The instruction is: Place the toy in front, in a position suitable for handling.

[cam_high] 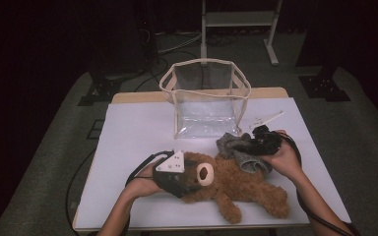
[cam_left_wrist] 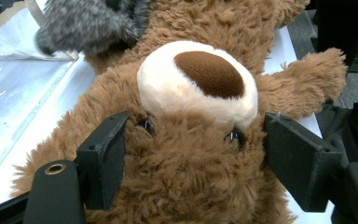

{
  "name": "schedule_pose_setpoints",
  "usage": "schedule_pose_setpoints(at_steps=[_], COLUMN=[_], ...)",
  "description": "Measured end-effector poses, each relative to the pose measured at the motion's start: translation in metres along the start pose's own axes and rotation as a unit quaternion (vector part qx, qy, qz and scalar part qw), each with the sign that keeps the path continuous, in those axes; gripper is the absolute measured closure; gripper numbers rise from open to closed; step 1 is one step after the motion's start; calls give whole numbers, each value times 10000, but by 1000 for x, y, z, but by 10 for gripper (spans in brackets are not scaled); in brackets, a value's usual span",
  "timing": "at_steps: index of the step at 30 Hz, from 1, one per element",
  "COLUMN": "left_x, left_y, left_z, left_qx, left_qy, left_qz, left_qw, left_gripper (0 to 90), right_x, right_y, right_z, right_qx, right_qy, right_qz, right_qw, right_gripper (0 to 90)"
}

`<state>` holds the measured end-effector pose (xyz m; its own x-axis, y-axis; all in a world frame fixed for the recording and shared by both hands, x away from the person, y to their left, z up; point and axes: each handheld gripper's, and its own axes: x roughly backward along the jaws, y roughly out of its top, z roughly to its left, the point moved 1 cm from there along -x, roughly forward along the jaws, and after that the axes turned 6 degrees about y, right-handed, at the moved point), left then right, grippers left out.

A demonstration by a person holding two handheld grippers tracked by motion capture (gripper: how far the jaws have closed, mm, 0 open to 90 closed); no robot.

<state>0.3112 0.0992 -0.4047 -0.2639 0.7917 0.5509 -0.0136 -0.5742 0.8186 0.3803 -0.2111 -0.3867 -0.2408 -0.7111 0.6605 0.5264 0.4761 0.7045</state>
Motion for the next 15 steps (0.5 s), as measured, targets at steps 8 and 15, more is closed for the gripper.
schedule_pose_setpoints(at_steps=[8,15], left_x=[-2,-3], left_y=[0,0], left_z=[0,1], left_qx=[4,84], left_qy=[66,117], left_qz=[-5,-26], left_qw=[10000,9999], left_gripper=[252,251], right_x=[56,92], right_y=[-31,-36], right_z=[-11,4], right_qx=[-337,-238], right_qy=[-217,-232], right_qz=[-361,-585], right_qw=[9985,9977], right_gripper=[751,751])
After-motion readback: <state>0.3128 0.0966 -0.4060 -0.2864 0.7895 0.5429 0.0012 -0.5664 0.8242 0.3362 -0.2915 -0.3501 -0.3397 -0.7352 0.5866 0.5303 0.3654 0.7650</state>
